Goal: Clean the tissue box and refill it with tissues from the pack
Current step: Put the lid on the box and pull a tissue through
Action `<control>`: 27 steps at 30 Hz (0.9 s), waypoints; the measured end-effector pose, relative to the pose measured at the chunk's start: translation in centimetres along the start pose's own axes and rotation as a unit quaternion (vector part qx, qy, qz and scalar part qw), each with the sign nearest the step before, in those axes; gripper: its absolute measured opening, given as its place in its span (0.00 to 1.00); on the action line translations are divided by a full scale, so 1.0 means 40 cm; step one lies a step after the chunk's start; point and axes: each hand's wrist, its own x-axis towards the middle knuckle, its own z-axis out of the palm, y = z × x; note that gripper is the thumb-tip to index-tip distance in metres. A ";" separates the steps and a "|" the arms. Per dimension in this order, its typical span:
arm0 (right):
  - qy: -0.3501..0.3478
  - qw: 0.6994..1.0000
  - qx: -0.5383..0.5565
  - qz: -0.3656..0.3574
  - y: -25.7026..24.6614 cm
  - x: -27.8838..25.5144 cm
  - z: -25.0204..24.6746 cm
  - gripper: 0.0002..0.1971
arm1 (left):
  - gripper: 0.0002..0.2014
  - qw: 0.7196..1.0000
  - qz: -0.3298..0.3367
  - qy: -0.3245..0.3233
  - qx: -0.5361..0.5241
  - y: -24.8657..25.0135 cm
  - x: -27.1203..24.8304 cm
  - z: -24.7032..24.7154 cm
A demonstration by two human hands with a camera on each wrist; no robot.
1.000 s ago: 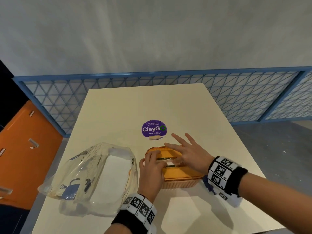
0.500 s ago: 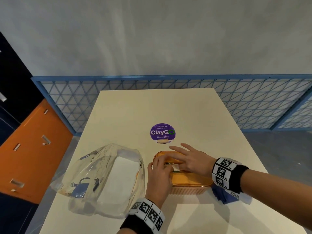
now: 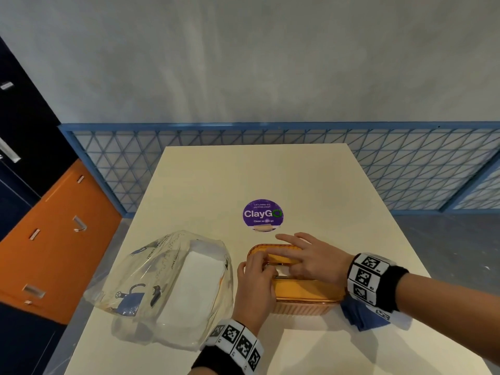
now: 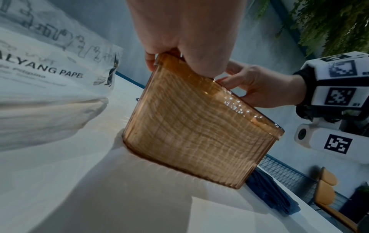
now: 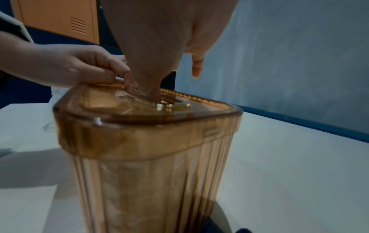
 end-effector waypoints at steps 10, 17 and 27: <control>0.035 0.998 0.004 -0.043 0.009 0.013 0.012 0.16 | 0.11 0.999 -0.005 0.008 -0.037 0.011 0.000 -0.013; 0.021 0.998 0.006 -0.065 -0.008 0.007 0.013 0.18 | 0.16 0.999 -0.015 -0.026 -0.034 -0.007 -0.001 -0.006; 0.022 0.995 0.034 -0.091 -0.009 -0.006 -0.012 0.13 | 0.10 1.000 -0.004 -0.002 0.013 0.019 -0.009 -0.013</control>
